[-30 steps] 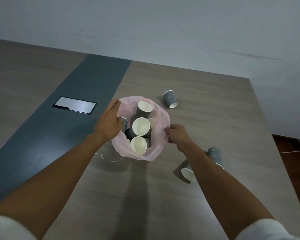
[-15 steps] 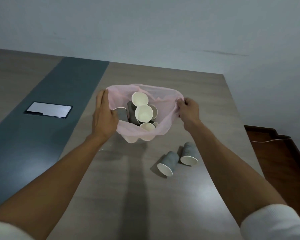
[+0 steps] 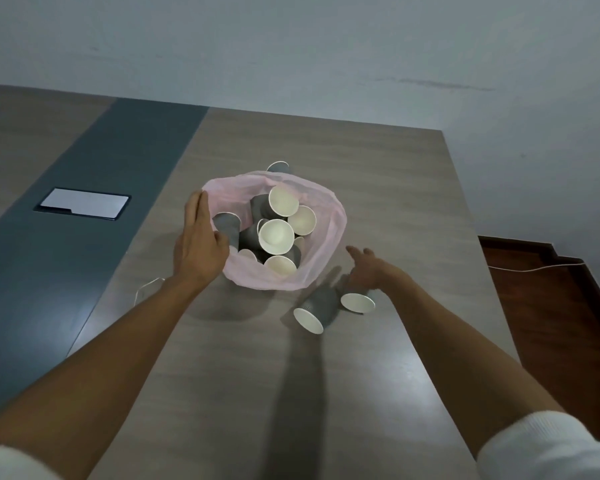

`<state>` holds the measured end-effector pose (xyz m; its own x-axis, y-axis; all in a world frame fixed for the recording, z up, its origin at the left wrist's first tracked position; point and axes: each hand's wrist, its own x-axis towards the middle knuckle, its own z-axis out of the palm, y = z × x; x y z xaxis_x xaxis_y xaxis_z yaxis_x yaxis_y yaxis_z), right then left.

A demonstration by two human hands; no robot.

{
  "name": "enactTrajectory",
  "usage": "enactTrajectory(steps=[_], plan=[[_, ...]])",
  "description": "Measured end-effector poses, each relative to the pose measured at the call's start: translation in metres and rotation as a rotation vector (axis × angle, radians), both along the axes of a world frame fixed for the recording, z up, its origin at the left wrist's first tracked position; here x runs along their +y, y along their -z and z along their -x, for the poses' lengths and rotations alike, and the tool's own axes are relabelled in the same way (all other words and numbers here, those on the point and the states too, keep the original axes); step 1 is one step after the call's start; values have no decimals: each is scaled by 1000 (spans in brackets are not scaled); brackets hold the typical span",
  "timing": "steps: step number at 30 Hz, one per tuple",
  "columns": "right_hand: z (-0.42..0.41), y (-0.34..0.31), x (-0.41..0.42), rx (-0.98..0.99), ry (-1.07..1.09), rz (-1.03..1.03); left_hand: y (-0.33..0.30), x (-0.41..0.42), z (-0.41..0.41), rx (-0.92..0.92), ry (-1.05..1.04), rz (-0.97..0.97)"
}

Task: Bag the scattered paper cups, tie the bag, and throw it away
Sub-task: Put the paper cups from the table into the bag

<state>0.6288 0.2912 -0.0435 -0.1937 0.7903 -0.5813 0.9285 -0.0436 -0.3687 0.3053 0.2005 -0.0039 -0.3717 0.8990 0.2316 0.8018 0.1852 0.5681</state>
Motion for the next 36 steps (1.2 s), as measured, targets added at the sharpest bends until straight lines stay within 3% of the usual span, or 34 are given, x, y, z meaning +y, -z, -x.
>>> enactTrajectory(steps=[1, 3, 8, 10, 13, 15, 17, 19, 24, 27, 32, 34, 36], plan=[[-5, 7, -6, -132, -89, 14, 1, -1, -1, 4, 2, -1], [-11, 23, -18, -215, -146, -16, 3, -1, -2, 13, 1, -3], [-13, 29, -26, -41, 173, -224, 4, 0, 2, 24, 7, 12], [-11, 17, -14, 92, 469, -326, 2, -1, 4, 29, 19, 28], [2, -20, 6, 527, 954, -485, 1, -1, 7, 32, 31, 57], [20, -51, 14, 800, 1035, -644, -1, 0, 8, 30, 41, 68], [43, -74, 19, 907, 891, -757, -2, 1, 10, 27, 51, 72], [70, -87, 20, 851, 651, -773, -3, 3, 10, 20, 55, 77], [133, -80, -1, 644, 185, -518, -3, 3, 14, -11, 55, 91], [143, -67, -9, 649, 195, -350, -2, 2, 15, -24, 80, 71], [118, -67, -21, 561, 340, -684, -2, 4, 19, -48, 96, 80], [100, -66, -31, 578, 283, -501, -3, 5, 19, -60, 101, 76], [86, -59, -45, 471, 114, -212, -5, 6, 19, -65, 112, 66]])
